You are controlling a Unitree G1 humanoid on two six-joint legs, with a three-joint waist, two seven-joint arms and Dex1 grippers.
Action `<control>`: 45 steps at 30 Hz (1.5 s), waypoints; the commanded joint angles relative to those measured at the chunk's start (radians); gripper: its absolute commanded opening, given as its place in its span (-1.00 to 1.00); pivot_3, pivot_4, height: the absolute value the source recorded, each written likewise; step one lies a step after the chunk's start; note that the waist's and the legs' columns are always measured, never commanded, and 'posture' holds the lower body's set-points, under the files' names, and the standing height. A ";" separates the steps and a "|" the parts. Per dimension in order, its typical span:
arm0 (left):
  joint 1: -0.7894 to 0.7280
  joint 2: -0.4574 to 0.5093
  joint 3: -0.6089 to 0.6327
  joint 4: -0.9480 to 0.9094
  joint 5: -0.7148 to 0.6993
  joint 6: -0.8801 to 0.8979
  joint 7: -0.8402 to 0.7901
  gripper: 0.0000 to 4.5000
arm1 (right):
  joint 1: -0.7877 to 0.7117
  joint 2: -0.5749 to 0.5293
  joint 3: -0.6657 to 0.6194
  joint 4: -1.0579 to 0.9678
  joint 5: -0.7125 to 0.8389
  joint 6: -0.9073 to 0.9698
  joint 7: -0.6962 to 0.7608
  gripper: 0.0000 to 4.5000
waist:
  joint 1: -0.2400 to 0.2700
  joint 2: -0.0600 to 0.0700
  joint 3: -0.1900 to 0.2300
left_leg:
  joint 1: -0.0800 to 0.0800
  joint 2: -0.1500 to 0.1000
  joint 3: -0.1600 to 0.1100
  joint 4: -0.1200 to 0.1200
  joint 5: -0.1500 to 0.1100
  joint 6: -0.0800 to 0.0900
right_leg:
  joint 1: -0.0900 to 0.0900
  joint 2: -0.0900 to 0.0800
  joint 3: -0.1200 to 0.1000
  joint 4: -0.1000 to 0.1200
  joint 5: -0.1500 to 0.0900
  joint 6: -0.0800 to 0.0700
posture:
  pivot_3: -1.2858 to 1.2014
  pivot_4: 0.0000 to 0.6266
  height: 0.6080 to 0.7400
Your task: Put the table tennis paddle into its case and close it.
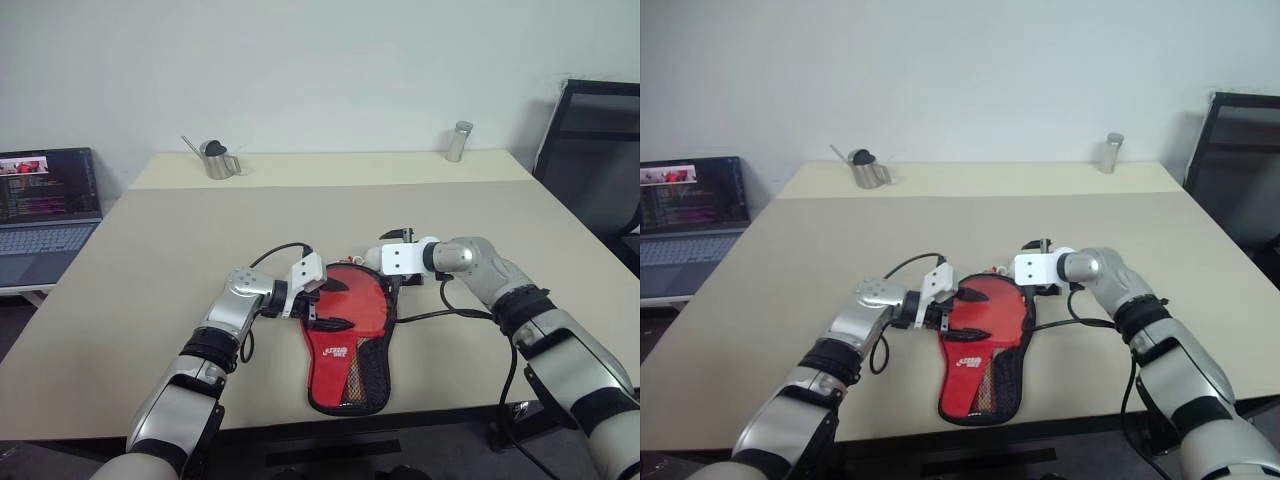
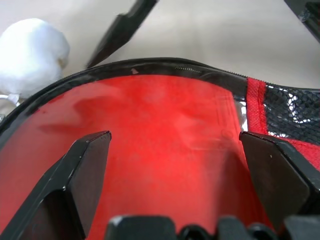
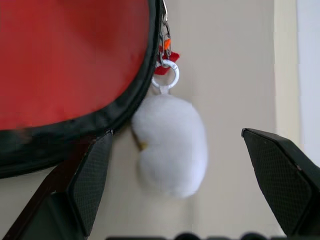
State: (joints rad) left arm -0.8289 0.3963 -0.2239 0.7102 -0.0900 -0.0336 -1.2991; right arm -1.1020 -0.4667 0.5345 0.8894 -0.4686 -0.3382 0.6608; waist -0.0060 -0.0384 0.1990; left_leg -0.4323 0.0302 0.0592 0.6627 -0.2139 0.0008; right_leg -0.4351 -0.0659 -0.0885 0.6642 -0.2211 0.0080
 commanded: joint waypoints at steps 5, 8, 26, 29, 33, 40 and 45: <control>0.016 0.002 0.006 -0.049 0.000 -0.010 -0.003 1.00 | -0.092 0.051 0.064 0.195 -0.139 -0.111 -0.150 1.00 | -0.002 0.000 0.000 | 0.000 0.000 0.000 0.000 0.000 0.000 | 0.000 0.000 0.001 0.000 0.000 0.000 | 0.03 -0.52 1.00; 0.026 0.004 0.005 -0.063 0.000 -0.005 -0.001 1.00 | -0.110 0.077 0.083 0.246 -0.176 -0.116 -0.187 1.00 | -0.005 0.000 0.000 | 0.001 0.000 0.000 0.000 0.000 0.000 | 0.000 0.000 0.001 0.002 0.000 0.000 | 0.03 -0.52 1.00; -0.006 -0.036 -0.025 0.032 0.061 -0.069 0.008 1.00 | -0.153 0.162 0.015 0.312 -0.143 -0.016 -0.159 -0.98 | -0.023 0.000 0.000 | 0.008 0.002 0.000 -0.001 0.000 0.000 | 0.009 0.000 0.002 0.001 0.000 -0.001 | 0.03 -0.52 1.00; -0.031 -0.064 -0.024 0.099 0.077 -0.093 0.031 1.00 | -0.153 0.158 0.005 0.303 -0.140 -0.012 -0.149 -0.98 | -0.022 0.000 0.000 | 0.008 0.002 0.000 -0.001 0.000 0.000 | 0.009 -0.001 0.002 0.000 0.000 -0.001 | 0.03 -0.52 1.00; -0.046 -0.082 -0.031 0.213 0.106 -0.131 0.041 1.00 | -0.151 0.139 -0.007 0.280 -0.124 -0.011 -0.123 -0.98 | -0.021 0.000 0.000 | 0.009 0.002 0.000 -0.001 0.000 0.000 | 0.009 -0.001 0.001 0.000 0.000 0.000 | 0.03 -0.52 1.00; -0.033 -0.084 -0.046 0.307 0.129 -0.172 0.033 1.00 | -0.111 0.066 -0.036 0.182 -0.095 -0.008 -0.046 -0.98 | -0.021 0.002 -0.002 | 0.016 0.003 -0.001 -0.001 0.000 0.000 | 0.015 -0.002 0.001 0.000 -0.002 0.004 | 0.03 -0.52 1.00; -0.017 -0.083 -0.046 0.324 0.128 -0.176 0.020 1.00 | -0.010 -0.042 -0.060 0.009 -0.059 0.028 0.062 -0.98 | -0.019 0.004 -0.004 | 0.016 0.003 -0.001 -0.001 0.000 0.000 | 0.016 -0.003 0.001 0.000 -0.003 0.004 | 0.03 -0.52 1.00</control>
State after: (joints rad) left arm -0.8964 0.3019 -0.2322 0.9718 -0.0258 -0.2208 -1.2770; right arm -1.1195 -0.4634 0.5130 0.9517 -0.5464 -0.3335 0.6927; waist -0.0247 -0.0343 0.1950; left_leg -0.4167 0.0325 0.0583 0.6615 -0.2140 0.0009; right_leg -0.4192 -0.0689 -0.0880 0.6639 -0.2237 0.0122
